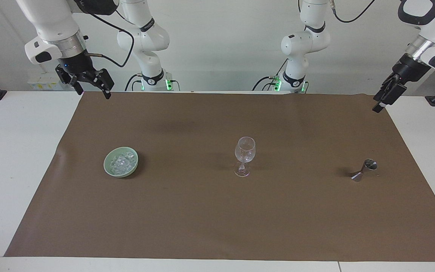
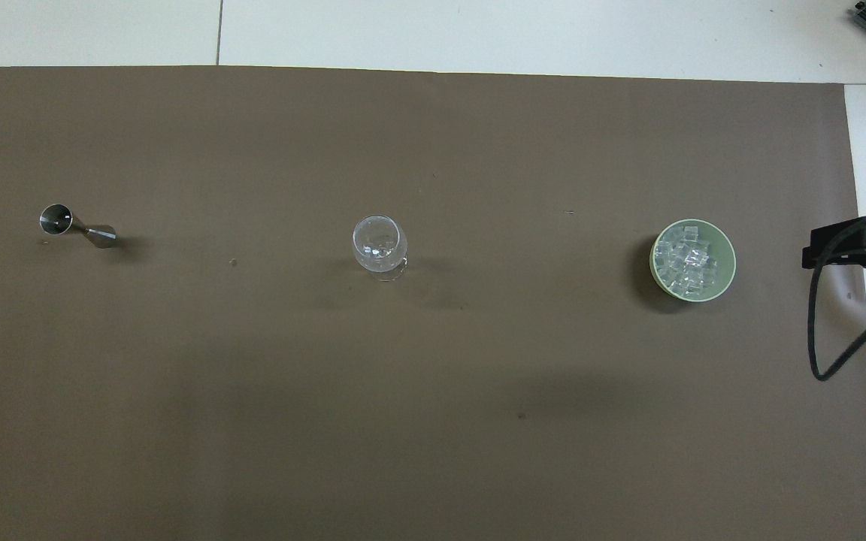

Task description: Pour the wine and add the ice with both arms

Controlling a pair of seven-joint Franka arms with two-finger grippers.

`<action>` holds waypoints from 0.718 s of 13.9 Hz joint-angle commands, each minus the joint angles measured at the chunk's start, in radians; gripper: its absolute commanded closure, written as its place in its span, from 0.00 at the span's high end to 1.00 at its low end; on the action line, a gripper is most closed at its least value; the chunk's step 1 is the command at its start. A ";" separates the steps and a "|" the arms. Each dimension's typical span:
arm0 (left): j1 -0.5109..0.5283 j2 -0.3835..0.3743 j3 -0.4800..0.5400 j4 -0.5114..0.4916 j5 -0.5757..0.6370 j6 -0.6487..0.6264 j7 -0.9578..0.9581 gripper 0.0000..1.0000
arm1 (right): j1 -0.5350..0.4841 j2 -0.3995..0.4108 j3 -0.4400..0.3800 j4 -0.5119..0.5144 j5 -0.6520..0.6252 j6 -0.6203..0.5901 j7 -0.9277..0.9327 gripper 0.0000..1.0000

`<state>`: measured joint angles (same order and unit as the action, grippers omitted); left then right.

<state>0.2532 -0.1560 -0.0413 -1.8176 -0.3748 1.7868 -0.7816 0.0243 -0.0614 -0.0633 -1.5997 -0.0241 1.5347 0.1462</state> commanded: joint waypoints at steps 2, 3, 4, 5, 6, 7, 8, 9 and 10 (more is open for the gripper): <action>0.034 -0.037 -0.009 -0.089 -0.087 0.117 -0.265 1.00 | -0.010 -0.021 0.005 -0.022 0.023 -0.010 -0.016 1.00; 0.046 -0.036 -0.009 -0.104 -0.107 0.149 -0.322 1.00 | -0.010 -0.023 0.005 -0.022 0.023 -0.010 -0.016 1.00; 0.049 -0.036 -0.009 -0.124 -0.139 0.178 -0.367 1.00 | -0.010 -0.023 0.005 -0.022 0.023 -0.010 -0.016 1.00; 0.058 -0.034 -0.009 -0.144 -0.168 0.206 -0.399 1.00 | -0.010 -0.023 0.005 -0.022 0.023 -0.010 -0.016 1.00; 0.086 -0.031 -0.009 -0.163 -0.197 0.224 -0.410 1.00 | -0.010 -0.023 0.005 -0.022 0.023 -0.010 -0.016 1.00; 0.093 -0.027 -0.009 -0.173 -0.226 0.236 -0.412 1.00 | -0.010 -0.023 0.005 -0.022 0.023 -0.010 -0.016 1.00; 0.103 -0.021 -0.009 -0.187 -0.249 0.252 -0.413 1.00 | -0.010 -0.021 0.005 -0.022 0.023 -0.010 -0.016 1.00; 0.133 -0.005 -0.009 -0.192 -0.278 0.256 -0.413 1.00 | -0.010 -0.023 0.005 -0.022 0.023 -0.010 -0.016 1.00; 0.152 0.010 -0.009 -0.193 -0.311 0.256 -0.413 1.00 | -0.010 -0.023 0.005 -0.022 0.023 -0.010 -0.016 1.00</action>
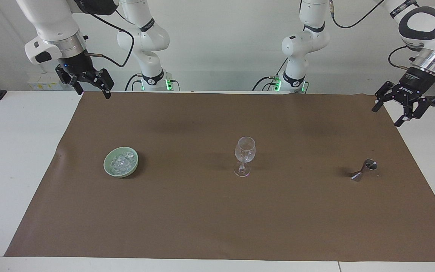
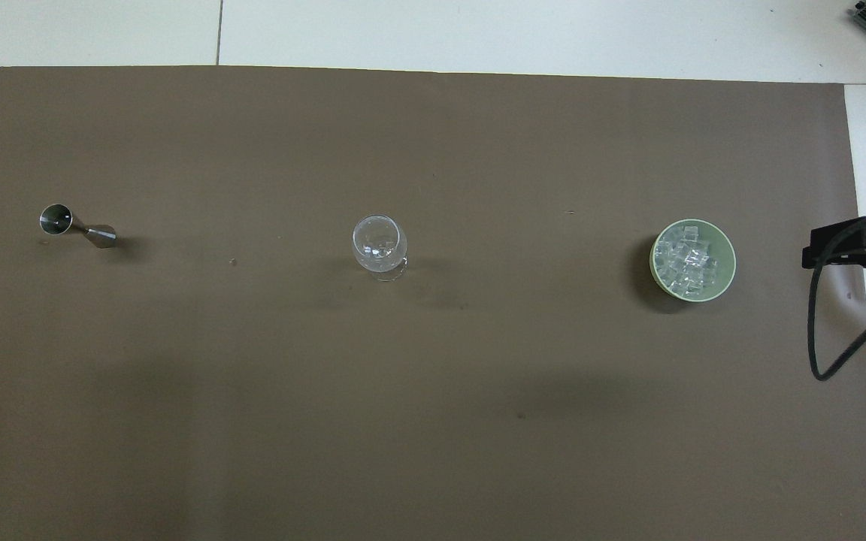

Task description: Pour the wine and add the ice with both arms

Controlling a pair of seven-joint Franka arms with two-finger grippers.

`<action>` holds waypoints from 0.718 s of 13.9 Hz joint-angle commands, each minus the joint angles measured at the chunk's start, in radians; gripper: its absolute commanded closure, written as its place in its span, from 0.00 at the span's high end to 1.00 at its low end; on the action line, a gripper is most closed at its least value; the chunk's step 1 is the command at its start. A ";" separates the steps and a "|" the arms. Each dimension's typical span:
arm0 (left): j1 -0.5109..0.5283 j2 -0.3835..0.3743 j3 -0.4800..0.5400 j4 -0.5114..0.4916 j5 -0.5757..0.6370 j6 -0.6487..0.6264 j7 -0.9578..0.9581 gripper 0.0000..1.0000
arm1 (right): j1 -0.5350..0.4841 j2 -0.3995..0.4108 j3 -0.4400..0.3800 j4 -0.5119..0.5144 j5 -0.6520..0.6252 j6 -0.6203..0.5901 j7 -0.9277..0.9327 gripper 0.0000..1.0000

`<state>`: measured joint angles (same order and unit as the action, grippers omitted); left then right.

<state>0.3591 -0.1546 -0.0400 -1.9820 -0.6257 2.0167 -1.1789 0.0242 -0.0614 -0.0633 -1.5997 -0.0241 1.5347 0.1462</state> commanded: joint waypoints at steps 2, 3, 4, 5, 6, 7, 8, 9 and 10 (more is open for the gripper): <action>0.073 0.038 -0.011 -0.032 -0.104 0.028 -0.015 1.00 | -0.010 -0.023 0.005 -0.022 0.023 -0.010 -0.016 1.00; 0.093 0.055 -0.011 -0.037 -0.136 0.020 -0.016 1.00 | -0.010 -0.023 0.005 -0.022 0.023 -0.010 -0.016 1.00; 0.109 0.062 -0.011 -0.043 -0.163 0.017 -0.016 1.00 | -0.010 -0.023 0.005 -0.022 0.023 -0.010 -0.016 1.00; 0.115 0.063 -0.011 -0.060 -0.187 0.023 -0.016 1.00 | -0.010 -0.023 0.005 -0.022 0.023 -0.010 -0.016 1.00; 0.116 0.063 -0.011 -0.070 -0.199 0.028 -0.015 1.00 | -0.010 -0.023 0.005 -0.022 0.023 -0.010 -0.016 1.00; 0.126 0.067 -0.011 -0.081 -0.203 0.034 -0.015 1.00 | -0.010 -0.023 0.005 -0.022 0.023 -0.010 -0.016 1.00; 0.142 0.076 -0.011 -0.093 -0.225 0.042 -0.013 1.00 | -0.010 -0.023 0.005 -0.022 0.023 -0.010 -0.016 1.00; 0.150 0.087 -0.011 -0.103 -0.255 0.046 -0.013 1.00 | -0.009 -0.023 0.005 -0.022 0.023 -0.010 -0.016 1.00; 0.161 0.098 -0.011 -0.109 -0.279 0.048 -0.013 1.00 | -0.010 -0.023 0.005 -0.022 0.023 -0.010 -0.016 1.00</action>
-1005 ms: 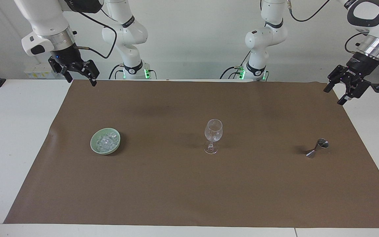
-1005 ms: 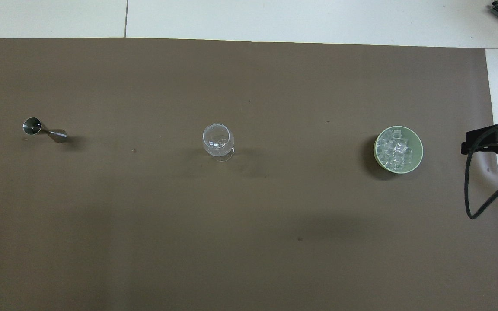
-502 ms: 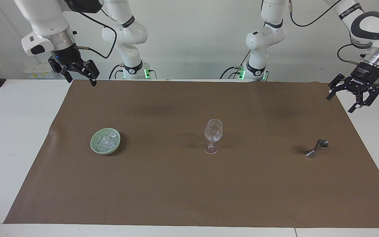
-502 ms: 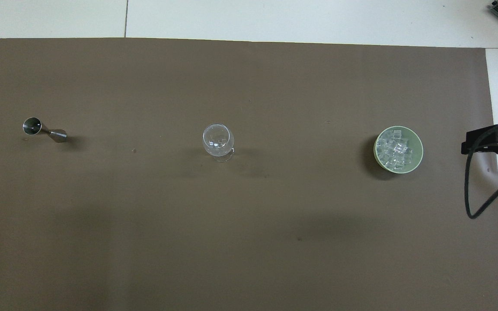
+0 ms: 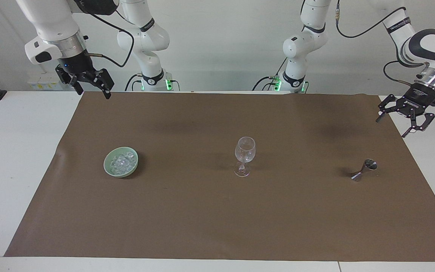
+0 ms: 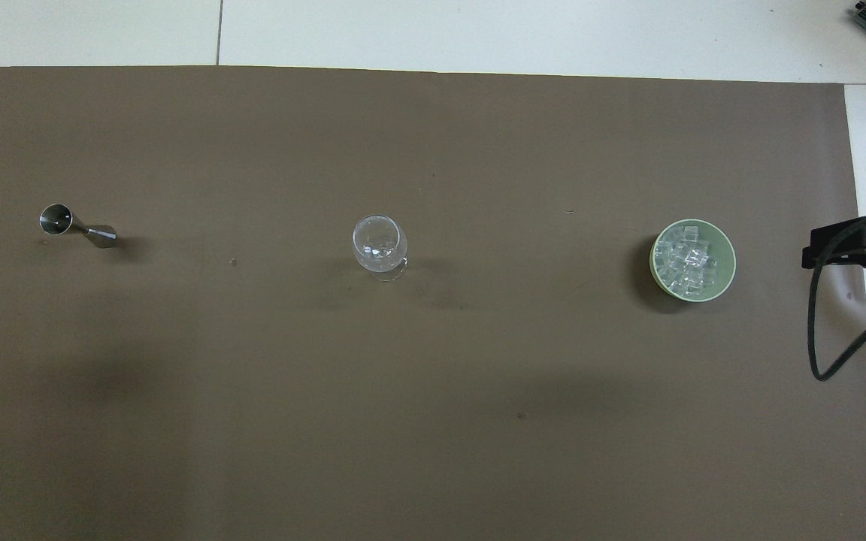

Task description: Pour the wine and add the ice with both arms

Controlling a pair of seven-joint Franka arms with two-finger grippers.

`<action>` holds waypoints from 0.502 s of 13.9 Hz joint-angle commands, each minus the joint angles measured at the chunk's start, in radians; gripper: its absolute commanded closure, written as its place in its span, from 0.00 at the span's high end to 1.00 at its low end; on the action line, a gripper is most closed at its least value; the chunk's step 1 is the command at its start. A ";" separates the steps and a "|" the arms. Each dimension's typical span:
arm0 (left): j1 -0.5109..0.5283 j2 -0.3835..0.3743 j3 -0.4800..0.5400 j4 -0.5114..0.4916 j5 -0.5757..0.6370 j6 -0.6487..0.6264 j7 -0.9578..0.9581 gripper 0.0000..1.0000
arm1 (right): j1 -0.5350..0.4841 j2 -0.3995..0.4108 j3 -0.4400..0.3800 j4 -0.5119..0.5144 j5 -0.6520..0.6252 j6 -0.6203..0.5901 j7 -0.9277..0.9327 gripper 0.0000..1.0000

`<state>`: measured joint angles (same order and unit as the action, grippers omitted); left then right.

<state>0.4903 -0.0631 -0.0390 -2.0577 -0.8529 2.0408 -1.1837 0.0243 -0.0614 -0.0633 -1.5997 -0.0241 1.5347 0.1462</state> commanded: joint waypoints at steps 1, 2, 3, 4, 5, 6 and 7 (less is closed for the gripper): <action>0.045 0.017 -0.012 -0.044 -0.076 0.025 -0.008 1.00 | -0.010 -0.023 0.005 -0.022 0.023 -0.010 -0.016 1.00; 0.056 0.028 -0.012 -0.051 -0.109 0.025 -0.010 1.00 | -0.010 -0.023 0.005 -0.022 0.023 -0.010 -0.016 1.00; 0.059 0.035 -0.012 -0.062 -0.136 0.029 -0.008 1.00 | -0.010 -0.023 0.005 -0.022 0.023 -0.010 -0.016 1.00; 0.071 0.038 -0.012 -0.081 -0.155 0.047 -0.008 1.00 | -0.010 -0.023 0.005 -0.022 0.023 -0.010 -0.016 1.00; 0.076 0.046 -0.012 -0.094 -0.173 0.058 -0.004 1.00 | -0.010 -0.023 0.005 -0.022 0.023 -0.010 -0.016 1.00; 0.082 0.058 -0.012 -0.101 -0.193 0.056 0.012 1.00 | -0.010 -0.023 0.005 -0.022 0.023 -0.010 -0.016 1.00; 0.109 0.084 -0.012 -0.104 -0.228 0.046 0.042 1.00 | -0.010 -0.023 0.005 -0.022 0.023 -0.010 -0.016 1.00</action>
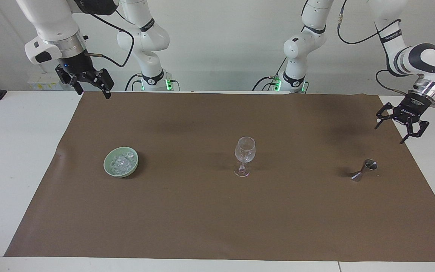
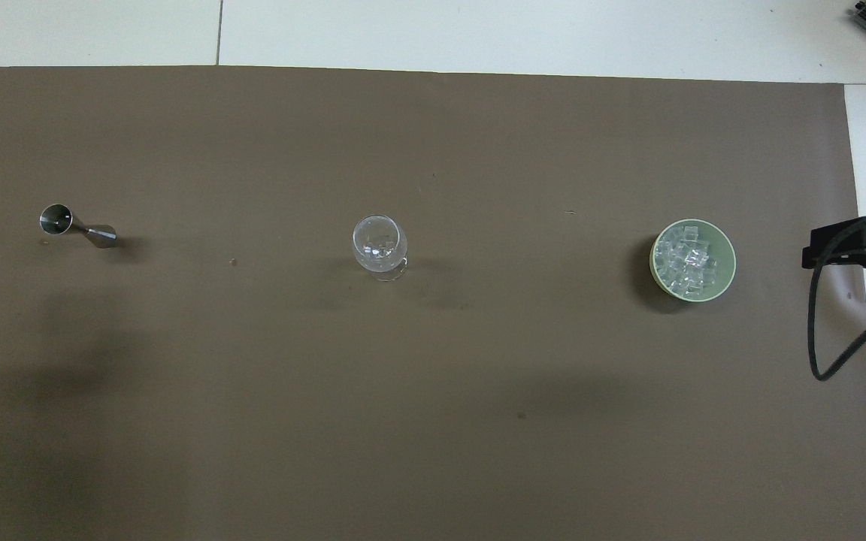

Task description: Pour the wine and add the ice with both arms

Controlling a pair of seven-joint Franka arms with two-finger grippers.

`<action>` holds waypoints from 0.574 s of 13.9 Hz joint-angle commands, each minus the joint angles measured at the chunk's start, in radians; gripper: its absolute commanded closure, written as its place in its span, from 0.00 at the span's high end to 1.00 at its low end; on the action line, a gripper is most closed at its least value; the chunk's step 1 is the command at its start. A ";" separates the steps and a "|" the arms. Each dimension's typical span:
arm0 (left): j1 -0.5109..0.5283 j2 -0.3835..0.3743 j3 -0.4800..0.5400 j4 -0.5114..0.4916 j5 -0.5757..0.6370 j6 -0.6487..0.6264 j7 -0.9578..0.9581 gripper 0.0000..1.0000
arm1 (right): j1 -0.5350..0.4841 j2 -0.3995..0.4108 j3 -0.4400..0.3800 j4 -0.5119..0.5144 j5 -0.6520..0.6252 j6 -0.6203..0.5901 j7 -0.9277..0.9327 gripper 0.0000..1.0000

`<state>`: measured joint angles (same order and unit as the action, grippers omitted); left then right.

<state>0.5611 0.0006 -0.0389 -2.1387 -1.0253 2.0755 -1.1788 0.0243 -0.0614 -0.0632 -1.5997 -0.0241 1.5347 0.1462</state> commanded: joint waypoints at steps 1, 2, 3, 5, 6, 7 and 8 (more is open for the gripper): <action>0.046 0.042 -0.012 -0.027 -0.085 0.011 0.069 1.00 | -0.010 -0.023 0.005 -0.022 0.023 -0.010 -0.016 1.00; 0.051 0.074 -0.012 -0.030 -0.119 0.011 0.108 1.00 | -0.010 -0.023 0.005 -0.022 0.023 -0.010 -0.016 1.00; 0.056 0.105 -0.012 -0.033 -0.158 0.009 0.155 1.00 | -0.010 -0.023 0.005 -0.022 0.023 -0.010 -0.016 1.00; 0.069 0.153 -0.012 -0.036 -0.222 -0.011 0.250 1.00 | -0.010 -0.023 0.005 -0.022 0.023 -0.010 -0.016 1.00; 0.069 0.166 -0.012 -0.036 -0.245 -0.009 0.261 1.00 | -0.010 -0.023 0.005 -0.022 0.023 -0.010 -0.016 1.00; 0.068 0.185 -0.012 -0.038 -0.286 -0.008 0.281 1.00 | -0.010 -0.021 0.005 -0.022 0.023 -0.010 -0.016 1.00; 0.063 0.205 -0.012 -0.041 -0.333 -0.008 0.307 1.00 | -0.010 -0.023 0.005 -0.022 0.023 -0.010 -0.016 1.00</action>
<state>0.6133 0.1819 -0.0402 -2.1730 -1.2891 2.0747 -0.9200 0.0243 -0.0614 -0.0633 -1.5997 -0.0241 1.5347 0.1462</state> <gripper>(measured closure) 0.000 0.000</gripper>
